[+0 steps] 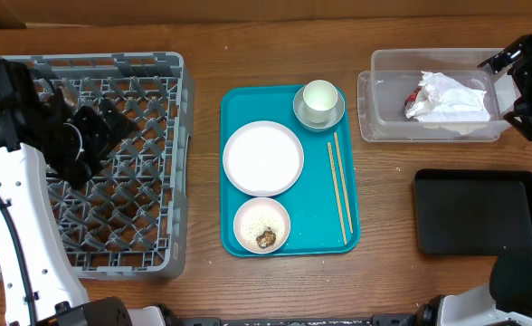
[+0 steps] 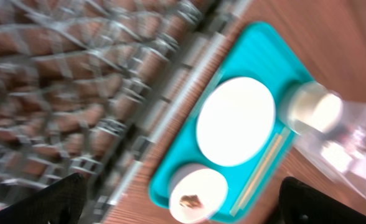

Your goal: Sort waste into correct bins and load items into the dishwasher

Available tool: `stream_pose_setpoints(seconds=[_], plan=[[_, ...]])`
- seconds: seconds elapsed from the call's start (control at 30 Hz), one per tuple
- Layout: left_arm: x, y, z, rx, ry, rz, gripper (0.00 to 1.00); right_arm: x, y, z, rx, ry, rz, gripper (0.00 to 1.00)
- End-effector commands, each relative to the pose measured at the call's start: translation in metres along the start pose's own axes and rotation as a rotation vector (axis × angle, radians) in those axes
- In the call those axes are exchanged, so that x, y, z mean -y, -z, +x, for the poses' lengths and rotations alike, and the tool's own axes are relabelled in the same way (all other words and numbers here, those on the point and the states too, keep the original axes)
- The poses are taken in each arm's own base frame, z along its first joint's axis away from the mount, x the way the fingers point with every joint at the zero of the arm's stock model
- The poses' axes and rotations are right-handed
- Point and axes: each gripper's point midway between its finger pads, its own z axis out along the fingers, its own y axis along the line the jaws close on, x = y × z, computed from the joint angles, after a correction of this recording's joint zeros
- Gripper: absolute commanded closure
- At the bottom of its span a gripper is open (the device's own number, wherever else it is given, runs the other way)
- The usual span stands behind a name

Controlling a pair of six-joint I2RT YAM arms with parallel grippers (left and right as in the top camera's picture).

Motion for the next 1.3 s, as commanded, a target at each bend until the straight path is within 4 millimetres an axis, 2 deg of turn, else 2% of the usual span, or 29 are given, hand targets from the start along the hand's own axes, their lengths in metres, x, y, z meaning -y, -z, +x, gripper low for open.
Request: stream_pose_setpoints(seconds=[0.0, 0.07, 0.13, 0.17, 0.23, 0.33, 0.5, 0.57, 0.63, 0.7, 0.8, 0.83, 0.9, 1.07, 1.13, 1.2, 1.27], plan=[[0.051, 0.008, 0.021, -0.046, -0.170, 0.199, 0.00, -0.004, 0.005, 0.001, 0.012, 0.027, -0.018, 0.00], [0.082, 0.005, 0.041, -0.095, -0.328, 0.305, 0.00, -0.004, 0.005, 0.001, 0.012, 0.027, -0.018, 0.00], [0.116, 0.000, 0.075, -0.171, -0.519, 0.407, 0.00, -0.004, 0.005, 0.001, 0.011, 0.027, -0.018, 0.00], [0.126, -0.006, 0.089, -0.204, -0.579, 0.412, 0.00, -0.004, 0.005, 0.001, 0.011, 0.027, -0.018, 0.00], [0.139, -0.023, 0.113, -0.242, -0.691, 0.363, 0.00, -0.004, 0.005, 0.001, 0.012, 0.027, -0.018, 0.00], [0.162, -0.044, 0.138, -0.229, -0.859, 0.318, 0.00, -0.004, 0.005, 0.001, 0.012, 0.027, -0.018, 0.00], [0.199, -0.063, 0.181, -0.244, -1.033, 0.375, 0.00, -0.004, 0.005, 0.001, 0.011, 0.027, -0.018, 0.00], [0.207, -0.069, 0.196, -0.258, -1.077, 0.387, 0.00, -0.004, 0.005, 0.001, 0.011, 0.027, -0.018, 0.00], [0.215, -0.077, 0.198, -0.231, -1.111, 0.382, 0.00, -0.004, 0.005, 0.001, 0.011, 0.027, -0.018, 0.00], [0.216, -0.093, 0.196, -0.205, -1.129, 0.322, 0.00, -0.004, 0.005, 0.001, 0.012, 0.027, -0.018, 0.00], [0.206, -0.124, 0.184, -0.176, -1.093, 0.164, 0.00, -0.004, 0.005, 0.001, 0.011, 0.027, -0.018, 0.00], [0.198, -0.146, 0.174, -0.157, -1.048, 0.059, 0.00, -0.004, 0.005, 0.001, 0.012, 0.027, -0.018, 0.00], [0.191, -0.167, 0.168, -0.148, -1.033, -0.022, 0.00, -0.004, 0.005, 0.001, 0.012, 0.027, -0.018, 0.00], [0.176, -0.216, 0.173, -0.173, -1.087, -0.157, 0.00, -0.004, 0.005, 0.001, 0.011, 0.027, -0.018, 0.00], [0.168, -0.231, 0.173, -0.161, -1.116, -0.236, 0.05, -0.004, 0.005, 0.001, 0.012, 0.027, -0.018, 0.00], [0.160, -0.244, 0.177, -0.160, -1.146, -0.301, 0.19, -0.004, 0.005, 0.001, 0.012, 0.027, -0.018, 0.00], [0.155, -0.256, 0.183, -0.166, -1.160, -0.342, 0.21, -0.004, 0.005, 0.001, 0.012, 0.027, -0.018, 0.00]])
